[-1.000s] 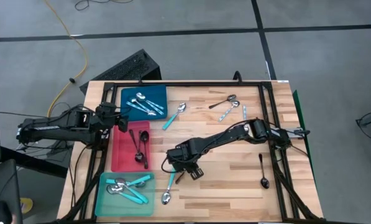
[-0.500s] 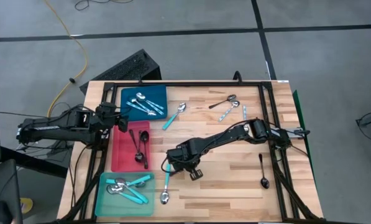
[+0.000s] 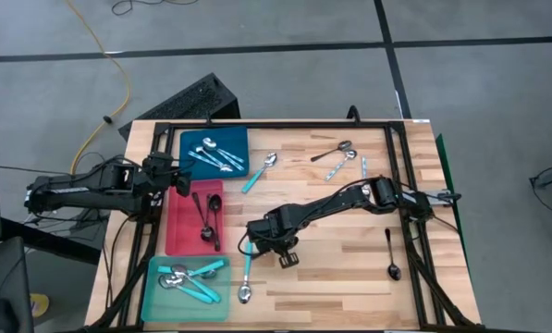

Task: Sort silverware by color (type)
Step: Put the black spoon into the red bin

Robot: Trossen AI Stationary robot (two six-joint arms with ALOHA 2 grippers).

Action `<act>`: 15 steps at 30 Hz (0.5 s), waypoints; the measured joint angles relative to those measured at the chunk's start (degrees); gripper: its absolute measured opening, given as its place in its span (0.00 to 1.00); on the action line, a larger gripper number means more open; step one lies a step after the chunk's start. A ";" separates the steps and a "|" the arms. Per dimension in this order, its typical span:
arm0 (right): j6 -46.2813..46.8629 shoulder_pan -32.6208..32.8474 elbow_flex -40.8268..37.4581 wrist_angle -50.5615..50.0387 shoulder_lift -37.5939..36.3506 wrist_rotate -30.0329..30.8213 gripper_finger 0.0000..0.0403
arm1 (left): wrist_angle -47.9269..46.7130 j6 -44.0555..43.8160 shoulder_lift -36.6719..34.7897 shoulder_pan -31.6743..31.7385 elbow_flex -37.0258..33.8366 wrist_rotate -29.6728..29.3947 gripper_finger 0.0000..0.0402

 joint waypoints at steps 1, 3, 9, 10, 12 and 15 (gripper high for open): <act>0.02 -0.03 0.54 0.21 0.02 -0.45 0.07 | 0.00 0.00 0.00 -0.01 0.00 0.00 0.48; 0.00 -0.30 1.60 0.14 0.02 -0.52 0.07 | 0.00 0.00 0.00 0.00 0.00 0.00 0.48; 0.00 -1.58 4.75 -0.37 0.02 -1.40 0.07 | 0.00 0.00 0.00 -0.02 0.00 0.02 0.48; -0.01 -1.72 5.15 -0.36 0.02 -1.39 0.07 | 0.00 0.00 0.00 0.00 0.00 0.02 0.48; -0.01 -2.17 5.86 -0.42 0.02 -1.42 0.07 | 0.00 0.00 0.00 -0.02 0.00 0.02 0.48; -0.09 -2.31 6.85 -0.53 0.02 -1.40 0.07 | 0.00 0.00 0.00 -0.02 -0.02 0.02 0.48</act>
